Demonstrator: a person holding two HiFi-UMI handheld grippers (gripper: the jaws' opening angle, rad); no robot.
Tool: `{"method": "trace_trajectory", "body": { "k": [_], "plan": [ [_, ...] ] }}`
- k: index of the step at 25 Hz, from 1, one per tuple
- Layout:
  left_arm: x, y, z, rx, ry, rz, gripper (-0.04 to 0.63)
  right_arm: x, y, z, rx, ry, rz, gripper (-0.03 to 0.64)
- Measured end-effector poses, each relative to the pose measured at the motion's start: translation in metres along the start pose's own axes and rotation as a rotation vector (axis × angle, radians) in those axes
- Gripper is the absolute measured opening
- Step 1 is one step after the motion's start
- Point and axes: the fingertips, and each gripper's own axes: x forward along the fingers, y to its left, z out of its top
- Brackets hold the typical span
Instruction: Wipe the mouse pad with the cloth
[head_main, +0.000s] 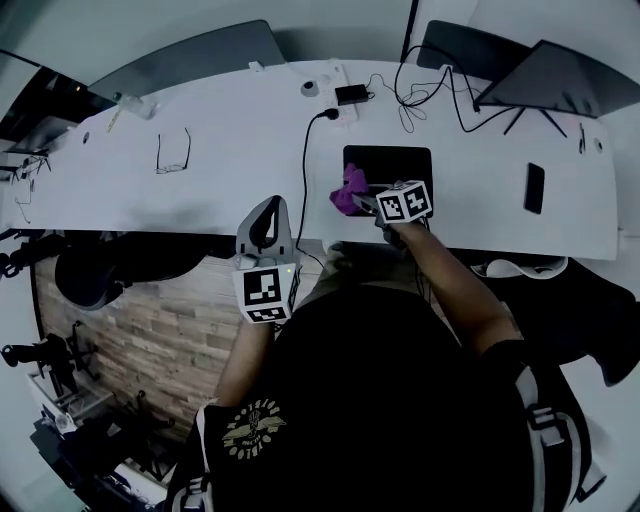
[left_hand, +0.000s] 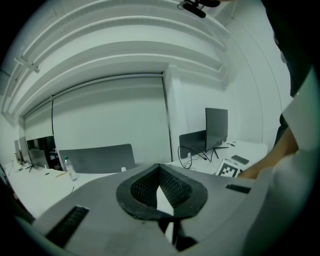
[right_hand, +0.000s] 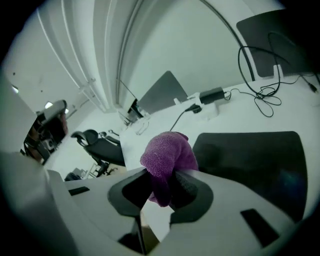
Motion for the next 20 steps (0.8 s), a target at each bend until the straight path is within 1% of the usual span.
{"method": "trace_trajectory", "body": {
  "k": [2, 4, 7, 10, 12, 17, 20],
  "plan": [
    [-0.009, 0.004, -0.003, 0.000, -0.002, 0.018, 0.002, 0.016, -0.019, -0.023, 0.004, 0.079, -0.062, 0.092],
    [-0.019, 0.011, -0.006, -0.008, -0.004, 0.046, 0.002, 0.021, -0.041, -0.038, 0.040, 0.117, -0.119, 0.092],
    [-0.032, 0.023, -0.017, -0.025, 0.014, 0.089, 0.003, 0.012, -0.065, -0.053, 0.072, 0.128, -0.171, 0.092],
    [-0.040, 0.029, -0.021, -0.035, 0.013, 0.108, 0.002, -0.004, -0.076, -0.060, 0.048, 0.129, -0.207, 0.094],
    [-0.043, 0.028, -0.018, -0.035, 0.001, 0.105, 0.002, -0.018, -0.085, -0.064, 0.046, 0.122, -0.240, 0.094],
    [-0.040, 0.012, -0.009, -0.021, -0.035, 0.067, 0.002, -0.066, -0.114, -0.077, 0.061, 0.098, -0.337, 0.092],
    [-0.038, -0.002, -0.004, -0.018, -0.049, 0.030, 0.002, -0.098, -0.131, -0.097, 0.109, 0.087, -0.391, 0.092]
  ]
}}
